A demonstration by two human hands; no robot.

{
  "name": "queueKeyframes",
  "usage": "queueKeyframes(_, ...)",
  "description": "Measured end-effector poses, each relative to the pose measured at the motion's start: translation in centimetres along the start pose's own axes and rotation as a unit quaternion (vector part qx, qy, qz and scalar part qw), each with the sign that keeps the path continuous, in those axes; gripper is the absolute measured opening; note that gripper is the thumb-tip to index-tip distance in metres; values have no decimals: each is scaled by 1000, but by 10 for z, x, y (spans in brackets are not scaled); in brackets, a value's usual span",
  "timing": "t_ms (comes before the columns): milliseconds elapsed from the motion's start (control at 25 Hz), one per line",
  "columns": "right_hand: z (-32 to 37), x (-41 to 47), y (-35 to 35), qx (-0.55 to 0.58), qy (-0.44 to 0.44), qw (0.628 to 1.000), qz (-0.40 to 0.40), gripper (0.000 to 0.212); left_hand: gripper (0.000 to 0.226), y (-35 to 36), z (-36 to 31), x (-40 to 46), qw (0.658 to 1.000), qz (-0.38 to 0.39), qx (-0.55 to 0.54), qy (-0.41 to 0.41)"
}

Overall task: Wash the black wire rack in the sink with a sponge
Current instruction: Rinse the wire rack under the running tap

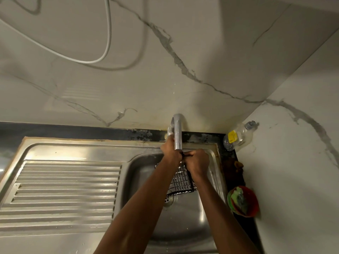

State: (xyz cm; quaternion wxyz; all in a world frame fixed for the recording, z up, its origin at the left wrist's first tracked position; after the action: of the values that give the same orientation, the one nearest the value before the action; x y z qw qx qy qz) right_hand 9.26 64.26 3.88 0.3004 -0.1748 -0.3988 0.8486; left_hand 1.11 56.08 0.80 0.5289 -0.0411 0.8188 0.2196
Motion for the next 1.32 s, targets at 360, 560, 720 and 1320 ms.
queueKeyframes(360,7,2,8,75,80,994,11,31,20,-38,-1,7,994,-12,-87,-58)
queueKeyframes(560,16,-2,20,119,102,987,24,35,12,-63,15,10,995,33,59,-69)
queueKeyframes(720,15,-2,20,126,109,986,-4,26,14,-59,3,2,983,25,180,3)
queueKeyframes(1320,36,4,-9,-143,-54,988,9,7,19,-72,1,-9,964,47,258,42)
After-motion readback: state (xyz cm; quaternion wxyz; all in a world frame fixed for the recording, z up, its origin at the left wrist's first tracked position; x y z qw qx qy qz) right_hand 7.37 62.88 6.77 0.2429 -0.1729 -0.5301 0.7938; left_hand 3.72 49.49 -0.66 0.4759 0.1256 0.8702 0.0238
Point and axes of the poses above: each hand's wrist, its own x-axis towards the middle knuckle, its own y-axis out of the palm, z = x × y, the point moved 5 cm from there along x, towards the middle knuckle, and after that the axes turned 10 degrees about -y, right-handed, at the moved point
